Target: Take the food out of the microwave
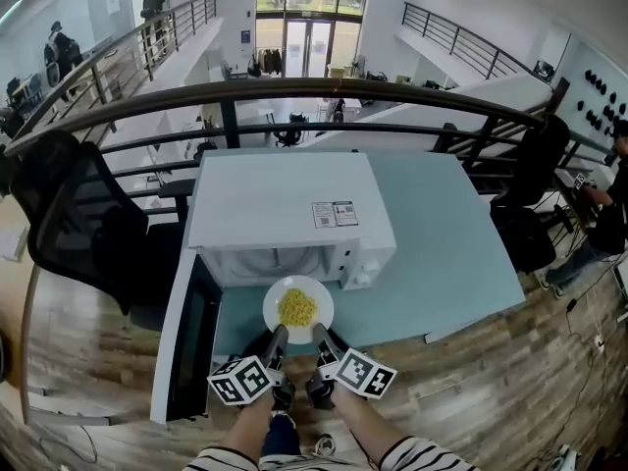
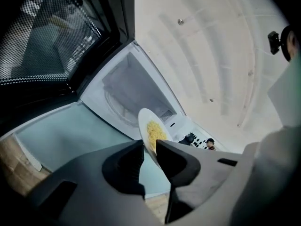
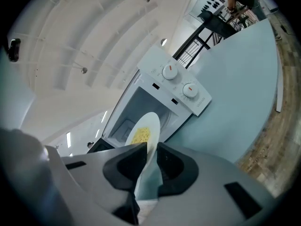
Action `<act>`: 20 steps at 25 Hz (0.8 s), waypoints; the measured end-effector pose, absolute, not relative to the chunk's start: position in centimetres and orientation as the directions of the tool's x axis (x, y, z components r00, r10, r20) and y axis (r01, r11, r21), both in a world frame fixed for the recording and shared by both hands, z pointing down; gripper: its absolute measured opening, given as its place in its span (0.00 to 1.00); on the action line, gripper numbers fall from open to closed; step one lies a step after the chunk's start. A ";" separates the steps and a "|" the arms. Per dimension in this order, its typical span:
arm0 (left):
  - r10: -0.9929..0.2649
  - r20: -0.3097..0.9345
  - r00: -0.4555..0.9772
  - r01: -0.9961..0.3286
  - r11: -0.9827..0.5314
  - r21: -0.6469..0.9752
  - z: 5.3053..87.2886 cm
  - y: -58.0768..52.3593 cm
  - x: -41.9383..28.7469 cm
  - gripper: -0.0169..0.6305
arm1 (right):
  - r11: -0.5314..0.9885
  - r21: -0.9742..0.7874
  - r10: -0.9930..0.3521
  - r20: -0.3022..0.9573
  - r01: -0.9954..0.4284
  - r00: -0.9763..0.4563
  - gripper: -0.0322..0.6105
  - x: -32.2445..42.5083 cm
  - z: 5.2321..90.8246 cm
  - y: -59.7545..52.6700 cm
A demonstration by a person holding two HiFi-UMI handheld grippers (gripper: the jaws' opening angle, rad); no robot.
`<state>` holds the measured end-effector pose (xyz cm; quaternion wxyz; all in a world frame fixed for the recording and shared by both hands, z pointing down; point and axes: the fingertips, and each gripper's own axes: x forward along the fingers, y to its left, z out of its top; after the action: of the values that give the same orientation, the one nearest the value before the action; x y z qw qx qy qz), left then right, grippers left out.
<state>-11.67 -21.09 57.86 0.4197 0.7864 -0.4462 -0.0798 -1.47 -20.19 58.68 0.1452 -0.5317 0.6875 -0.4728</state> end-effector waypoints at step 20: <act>-0.803 0.235 0.547 -0.646 -0.227 0.729 56.4 -7.4 -10.2 0.17 | 0.046 -0.803 -0.834 0.297 -0.594 -0.466 0.17 0.0 57.1 -7.5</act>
<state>-10.21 -7.41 56.38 0.4114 0.7774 -0.4662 -0.0953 -0.01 -7.50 57.09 0.1260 -0.5013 0.7122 -0.4750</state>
